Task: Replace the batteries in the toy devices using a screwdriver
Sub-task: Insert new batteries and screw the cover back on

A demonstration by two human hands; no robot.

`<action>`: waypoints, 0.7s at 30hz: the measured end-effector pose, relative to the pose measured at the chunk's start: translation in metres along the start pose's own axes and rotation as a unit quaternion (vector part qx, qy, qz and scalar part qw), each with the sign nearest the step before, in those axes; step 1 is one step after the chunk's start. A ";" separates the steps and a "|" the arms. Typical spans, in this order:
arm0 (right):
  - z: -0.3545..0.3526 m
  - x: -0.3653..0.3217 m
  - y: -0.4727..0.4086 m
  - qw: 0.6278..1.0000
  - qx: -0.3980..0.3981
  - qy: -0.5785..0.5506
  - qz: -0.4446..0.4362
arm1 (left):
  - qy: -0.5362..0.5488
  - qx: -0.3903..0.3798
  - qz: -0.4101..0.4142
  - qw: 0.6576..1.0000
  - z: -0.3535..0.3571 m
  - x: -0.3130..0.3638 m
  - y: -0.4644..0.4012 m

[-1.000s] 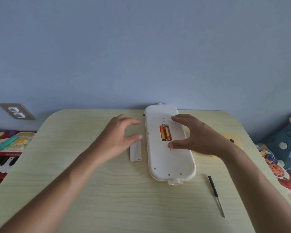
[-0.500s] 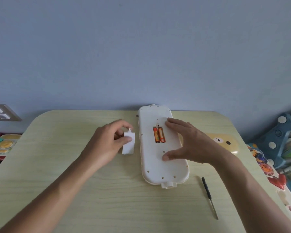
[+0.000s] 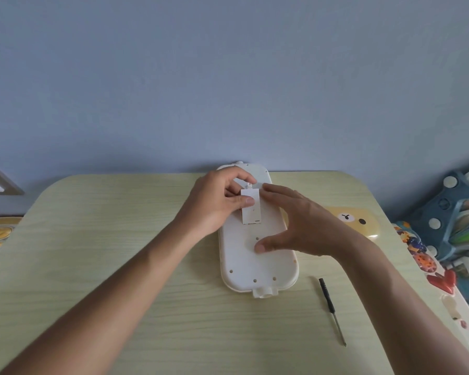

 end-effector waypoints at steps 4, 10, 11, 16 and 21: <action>0.000 0.000 0.000 1.000 -0.001 0.017 -0.002 | -0.014 -0.004 -0.001 1.000 0.001 -0.003 -0.003; 0.000 0.000 0.000 1.000 0.001 0.020 -0.003 | -0.052 0.000 0.000 0.999 0.002 -0.003 -0.002; 0.000 0.000 0.001 1.000 0.001 0.020 -0.002 | -0.063 0.001 -0.001 0.998 0.002 -0.003 -0.002; 0.000 0.000 0.000 1.000 0.002 0.012 0.001 | -0.097 -0.002 0.002 0.995 0.002 -0.004 0.001; 0.000 -0.001 0.000 1.000 0.004 0.004 0.000 | -0.118 0.011 0.020 0.993 0.003 -0.007 0.003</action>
Point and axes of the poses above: each hand's wrist, its own y-axis away from the middle knuckle, its own z-axis out of the palm, x = y × z, the point moved 4 cm from there along -y, towards the middle knuckle, and after that the axes turned 7 degrees about -x, right-handed, at the moved point
